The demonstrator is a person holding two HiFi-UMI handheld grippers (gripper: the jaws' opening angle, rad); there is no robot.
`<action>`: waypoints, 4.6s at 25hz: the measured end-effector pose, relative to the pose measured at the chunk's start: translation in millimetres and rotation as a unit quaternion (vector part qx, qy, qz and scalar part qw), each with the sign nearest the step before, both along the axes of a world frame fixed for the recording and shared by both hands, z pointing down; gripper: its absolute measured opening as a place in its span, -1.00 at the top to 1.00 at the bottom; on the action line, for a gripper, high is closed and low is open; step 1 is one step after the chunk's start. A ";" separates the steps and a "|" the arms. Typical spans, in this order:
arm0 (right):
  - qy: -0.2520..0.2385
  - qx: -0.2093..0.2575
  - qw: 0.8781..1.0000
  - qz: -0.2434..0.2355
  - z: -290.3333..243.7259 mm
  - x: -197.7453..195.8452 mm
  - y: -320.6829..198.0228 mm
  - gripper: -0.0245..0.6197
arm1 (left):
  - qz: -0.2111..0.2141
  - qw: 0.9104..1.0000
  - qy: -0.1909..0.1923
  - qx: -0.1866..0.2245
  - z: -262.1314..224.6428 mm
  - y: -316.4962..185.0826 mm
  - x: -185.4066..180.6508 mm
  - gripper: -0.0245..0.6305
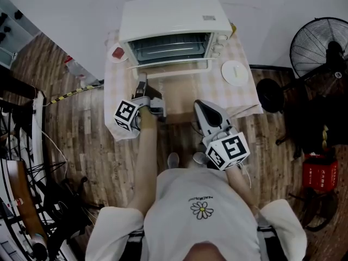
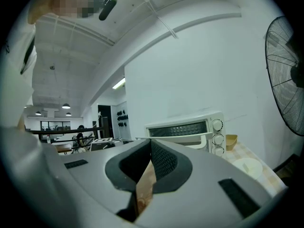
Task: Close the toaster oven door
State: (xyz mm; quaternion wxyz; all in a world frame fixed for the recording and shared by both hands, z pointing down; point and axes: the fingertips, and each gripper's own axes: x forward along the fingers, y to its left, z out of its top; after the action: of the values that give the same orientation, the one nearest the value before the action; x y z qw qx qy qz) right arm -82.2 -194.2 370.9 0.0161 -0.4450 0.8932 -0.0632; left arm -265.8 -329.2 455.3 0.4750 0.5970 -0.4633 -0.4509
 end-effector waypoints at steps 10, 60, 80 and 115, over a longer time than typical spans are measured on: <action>0.004 0.006 1.000 0.003 -3.7 0.5 4.5 0.90 | 0.005 1.000 -0.002 0.004 -9.6 -11.6 -1.4 0.56; -0.010 0.045 0.999 0.014 -34.7 -0.5 -1.6 0.90 | -0.029 0.998 -0.061 0.010 -55.1 -86.0 -6.9 0.48; -0.003 0.090 0.996 0.016 -62.3 -7.8 -9.7 0.90 | -0.106 0.847 -0.497 0.156 -200.8 -1.4 13.2 0.36; 0.088 0.096 0.984 0.123 -40.7 45.2 -20.8 0.90 | -0.094 0.711 -0.680 0.154 -152.2 124.9 78.0 0.87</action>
State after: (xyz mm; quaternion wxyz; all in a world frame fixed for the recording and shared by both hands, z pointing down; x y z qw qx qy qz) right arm -37.0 -215.0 330.1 -0.0121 -0.5515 0.8315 0.0650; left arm -187.9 -204.3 303.1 -0.1113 0.7607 -0.6388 -0.0303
